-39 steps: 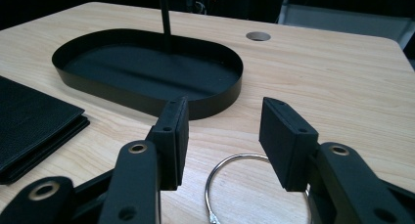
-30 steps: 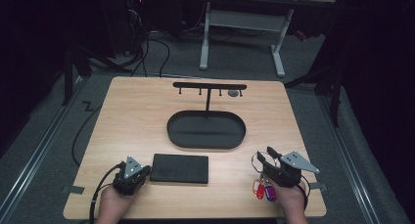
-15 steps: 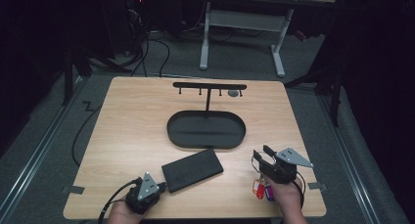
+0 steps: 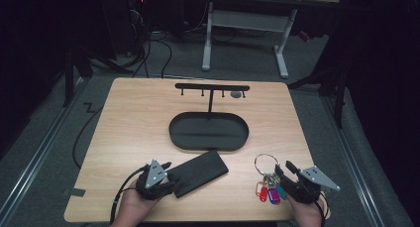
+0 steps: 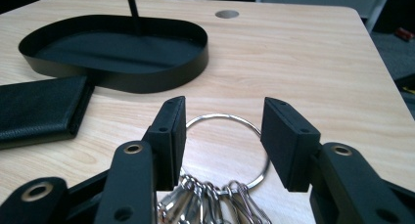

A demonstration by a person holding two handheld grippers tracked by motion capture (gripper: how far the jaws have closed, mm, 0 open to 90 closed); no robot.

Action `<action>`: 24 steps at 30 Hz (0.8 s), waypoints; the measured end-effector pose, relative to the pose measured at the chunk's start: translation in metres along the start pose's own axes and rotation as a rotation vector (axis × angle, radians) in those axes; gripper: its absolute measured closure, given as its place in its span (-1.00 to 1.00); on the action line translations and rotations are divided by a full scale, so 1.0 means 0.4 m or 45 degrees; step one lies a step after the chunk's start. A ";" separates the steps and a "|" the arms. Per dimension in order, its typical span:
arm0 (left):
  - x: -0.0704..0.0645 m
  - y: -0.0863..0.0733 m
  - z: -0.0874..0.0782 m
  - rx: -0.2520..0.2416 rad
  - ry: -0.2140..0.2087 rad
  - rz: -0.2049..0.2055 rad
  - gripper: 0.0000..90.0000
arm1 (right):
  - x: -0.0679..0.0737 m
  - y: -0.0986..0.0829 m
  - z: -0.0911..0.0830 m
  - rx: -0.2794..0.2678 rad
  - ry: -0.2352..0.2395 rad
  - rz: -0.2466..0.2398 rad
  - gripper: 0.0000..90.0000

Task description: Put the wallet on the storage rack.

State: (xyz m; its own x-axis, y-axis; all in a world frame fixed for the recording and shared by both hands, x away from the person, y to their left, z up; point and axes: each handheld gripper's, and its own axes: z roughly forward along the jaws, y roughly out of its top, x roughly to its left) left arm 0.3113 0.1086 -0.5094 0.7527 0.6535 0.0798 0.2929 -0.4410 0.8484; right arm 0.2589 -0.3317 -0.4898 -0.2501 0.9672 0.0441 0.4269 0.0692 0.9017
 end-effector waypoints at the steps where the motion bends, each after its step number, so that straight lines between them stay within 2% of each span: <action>1: 0.001 0.010 0.010 0.008 -0.023 0.004 0.01 | -0.003 -0.003 -0.003 0.002 -0.006 0.002 0.16; 3: 0.001 0.031 0.027 0.032 -0.057 0.019 0.02 | -0.004 -0.006 -0.006 0.008 -0.007 0.004 0.16; 5: -0.005 0.057 0.046 0.030 -0.062 0.055 0.03 | -0.005 -0.006 -0.007 0.010 -0.009 -0.005 0.16; 8: -0.014 0.074 0.062 0.049 -0.077 0.077 0.05 | -0.002 -0.006 -0.014 -0.011 -0.021 -0.016 0.15; 12: -0.034 0.048 0.072 0.064 -0.114 0.063 0.05 | 0.007 -0.017 -0.020 0.005 -0.017 -0.023 0.15; 14: -0.047 0.031 0.076 0.097 -0.136 0.060 0.02 | 0.010 -0.024 -0.021 0.025 -0.009 -0.030 0.14; 16: -0.064 0.024 0.075 0.108 -0.148 0.084 -0.09 | 0.013 -0.030 -0.028 0.026 -0.012 -0.036 0.09; 20: -0.083 0.014 0.064 0.103 -0.149 0.107 -0.13 | 0.023 -0.036 -0.045 0.029 -0.019 -0.040 -0.02; 24: -0.091 0.011 0.066 0.119 -0.190 0.124 -0.15 | 0.035 -0.031 -0.055 0.003 -0.018 -0.055 -0.06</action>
State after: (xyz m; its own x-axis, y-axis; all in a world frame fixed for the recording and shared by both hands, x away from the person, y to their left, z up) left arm 0.3007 0.0666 -0.5226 0.8572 0.5095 0.0746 0.2629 -0.5576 0.7874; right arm 0.2310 -0.3243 -0.4909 -0.2561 0.9666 -0.0008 0.4180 0.1115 0.9016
